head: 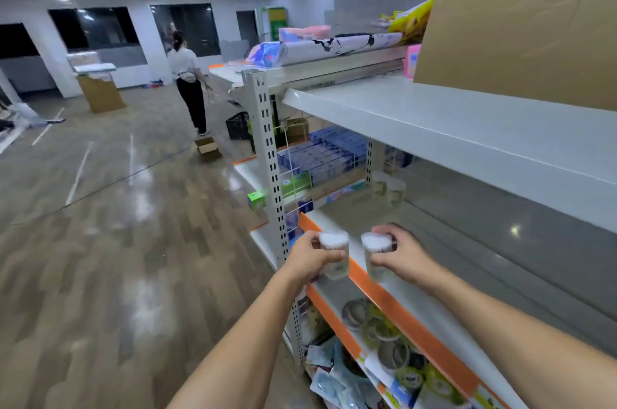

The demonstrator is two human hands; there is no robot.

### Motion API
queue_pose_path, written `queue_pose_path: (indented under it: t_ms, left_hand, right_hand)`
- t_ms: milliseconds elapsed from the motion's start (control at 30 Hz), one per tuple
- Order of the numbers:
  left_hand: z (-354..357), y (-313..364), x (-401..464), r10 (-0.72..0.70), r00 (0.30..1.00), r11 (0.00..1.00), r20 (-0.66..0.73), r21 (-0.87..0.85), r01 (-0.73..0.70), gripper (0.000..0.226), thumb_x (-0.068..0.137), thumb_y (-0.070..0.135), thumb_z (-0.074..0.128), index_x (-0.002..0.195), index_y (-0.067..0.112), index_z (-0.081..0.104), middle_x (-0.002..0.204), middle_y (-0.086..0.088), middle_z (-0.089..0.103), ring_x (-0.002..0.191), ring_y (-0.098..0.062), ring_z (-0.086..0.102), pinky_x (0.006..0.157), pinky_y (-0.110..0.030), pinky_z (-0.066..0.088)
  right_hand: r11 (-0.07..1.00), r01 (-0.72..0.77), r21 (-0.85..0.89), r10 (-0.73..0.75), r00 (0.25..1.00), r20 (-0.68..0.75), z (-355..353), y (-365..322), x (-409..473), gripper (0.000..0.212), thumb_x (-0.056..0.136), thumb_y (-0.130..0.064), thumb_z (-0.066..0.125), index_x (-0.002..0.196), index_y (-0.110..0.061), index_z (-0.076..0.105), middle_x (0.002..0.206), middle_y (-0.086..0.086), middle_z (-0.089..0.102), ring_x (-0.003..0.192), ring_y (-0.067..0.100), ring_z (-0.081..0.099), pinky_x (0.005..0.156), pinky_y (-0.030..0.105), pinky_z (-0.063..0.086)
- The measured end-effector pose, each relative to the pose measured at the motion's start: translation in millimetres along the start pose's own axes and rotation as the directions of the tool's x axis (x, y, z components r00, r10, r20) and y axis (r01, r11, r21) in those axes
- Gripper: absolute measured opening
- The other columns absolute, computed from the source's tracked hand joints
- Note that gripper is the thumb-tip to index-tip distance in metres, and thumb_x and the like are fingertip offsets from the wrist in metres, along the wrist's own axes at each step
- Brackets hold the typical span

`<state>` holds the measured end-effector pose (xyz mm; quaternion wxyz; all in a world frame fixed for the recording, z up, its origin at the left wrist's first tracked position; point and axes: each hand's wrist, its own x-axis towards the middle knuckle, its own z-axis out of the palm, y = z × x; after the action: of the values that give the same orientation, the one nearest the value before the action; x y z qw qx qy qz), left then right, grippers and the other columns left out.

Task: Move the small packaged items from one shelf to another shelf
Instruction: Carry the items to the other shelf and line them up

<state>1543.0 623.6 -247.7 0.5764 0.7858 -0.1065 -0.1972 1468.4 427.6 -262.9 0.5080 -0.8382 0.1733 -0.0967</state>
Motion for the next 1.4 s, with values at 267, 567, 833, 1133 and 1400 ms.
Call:
queue_pose_path:
  t_ms: [267,567,833,1133,1400]
  left_hand:
    - [-24.1,7.5,113.9,0.092,0.99,0.995,0.103,0.024,-0.095,0.036,0.077,0.014,0.083,0.1,0.021,0.057,0.102,-0.001,0.066,0.083,-0.009,0.063,0.063,-0.019,0.049]
    - [-34.1,12.4,216.9,0.127,0.947,0.986,0.295,0.071,-0.154,0.052,0.074,0.015,0.086,0.119,0.014,0.06,0.109,0.0,0.071,0.097,-0.012,0.067,0.081,-0.023,0.051]
    - [8.8,15.9,262.5,0.166,0.937,0.978,0.307,0.072,-0.196,0.039,0.078,-0.006,0.076,0.114,-0.004,0.062,0.113,-0.013,0.067,0.099,-0.018,0.061,0.078,-0.014,0.045]
    - [41.4,21.3,300.7,0.362,0.877,0.9,0.316,0.125,-0.417,0.032,0.082,0.014,0.076,0.11,0.001,0.067,0.104,-0.012,0.073,0.096,-0.024,0.069,0.083,-0.04,0.058]
    - [51.4,14.7,330.4,0.354,0.892,0.899,0.28,0.159,-0.407,0.042,0.075,0.022,0.073,0.114,0.014,0.059,0.107,-0.002,0.067,0.096,-0.019,0.065,0.079,-0.039,0.057]
  right_hand:
    - [0.99,-0.034,-0.138,0.015,0.991,-0.136,34.0,-8.1,68.3,0.064,0.045,-0.05,0.062,0.108,-0.039,0.056,0.102,-0.018,0.064,0.091,0.005,0.062,0.069,0.022,0.049]
    - [0.991,-0.112,-0.077,0.079,0.937,-0.34,53.8,-14.5,117.5,0.06,0.055,-0.034,0.073,0.114,-0.033,0.059,0.106,-0.017,0.064,0.094,0.002,0.061,0.072,0.012,0.045]
    - [0.972,-0.217,-0.092,0.144,0.857,-0.495,52.8,-2.7,139.8,0.053,0.068,-0.015,0.081,0.117,-0.02,0.06,0.114,0.005,0.057,0.097,0.017,0.057,0.073,0.027,0.048]
    - [0.934,-0.283,-0.22,0.114,0.816,-0.566,37.2,11.9,184.9,0.061,0.069,-0.015,0.077,0.127,-0.025,0.06,0.116,0.009,0.046,0.11,0.026,0.049,0.073,0.025,0.049]
    - [0.87,-0.363,-0.334,0.132,0.825,-0.55,35.5,18.0,226.5,0.062,0.074,-0.016,0.074,0.132,-0.025,0.055,0.124,0.009,0.042,0.12,0.028,0.042,0.087,0.022,0.034]
